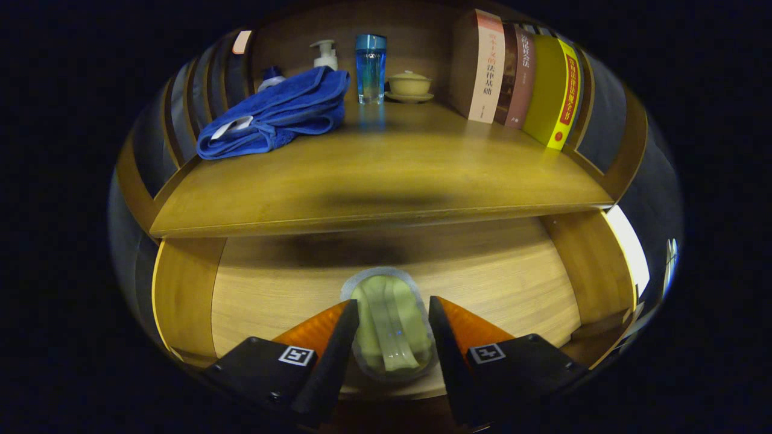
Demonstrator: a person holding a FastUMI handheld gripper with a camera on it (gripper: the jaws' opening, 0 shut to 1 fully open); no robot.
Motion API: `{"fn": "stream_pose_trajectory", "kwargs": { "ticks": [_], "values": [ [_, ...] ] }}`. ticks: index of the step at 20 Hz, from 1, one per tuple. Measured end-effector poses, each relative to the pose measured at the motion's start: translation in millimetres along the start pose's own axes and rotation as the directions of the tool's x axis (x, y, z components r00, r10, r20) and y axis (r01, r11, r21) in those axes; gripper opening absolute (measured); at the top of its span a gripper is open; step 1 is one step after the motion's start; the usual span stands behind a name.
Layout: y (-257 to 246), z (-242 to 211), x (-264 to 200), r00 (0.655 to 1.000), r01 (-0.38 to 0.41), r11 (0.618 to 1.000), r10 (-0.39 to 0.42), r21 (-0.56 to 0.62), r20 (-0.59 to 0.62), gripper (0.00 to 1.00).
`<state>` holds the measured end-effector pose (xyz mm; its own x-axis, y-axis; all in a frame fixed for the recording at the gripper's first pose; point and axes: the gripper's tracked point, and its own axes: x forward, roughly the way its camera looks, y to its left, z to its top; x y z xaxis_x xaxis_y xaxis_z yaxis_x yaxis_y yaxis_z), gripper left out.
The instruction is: Pull open the drawer, take out the items inside it, and place them on the countertop above the cabinet.
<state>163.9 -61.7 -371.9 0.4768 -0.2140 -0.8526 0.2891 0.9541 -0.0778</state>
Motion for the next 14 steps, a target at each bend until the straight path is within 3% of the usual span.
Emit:
{"fn": "stream_pose_trajectory", "kwargs": {
  "ticks": [6, 7, 14],
  "values": [
    [9.0, 2.2, 2.2, 0.999, -0.021, 0.999, 0.02, 0.029, 0.026, 0.38],
    [12.5, 1.6, -0.1, 0.999, -0.032, 0.999, 0.031, 0.027, 0.024, 0.26],
    [17.4, 19.5, -41.1, 0.995, -0.033, 0.999, 0.033, -0.003, 0.092, 0.26]
  ]
}}
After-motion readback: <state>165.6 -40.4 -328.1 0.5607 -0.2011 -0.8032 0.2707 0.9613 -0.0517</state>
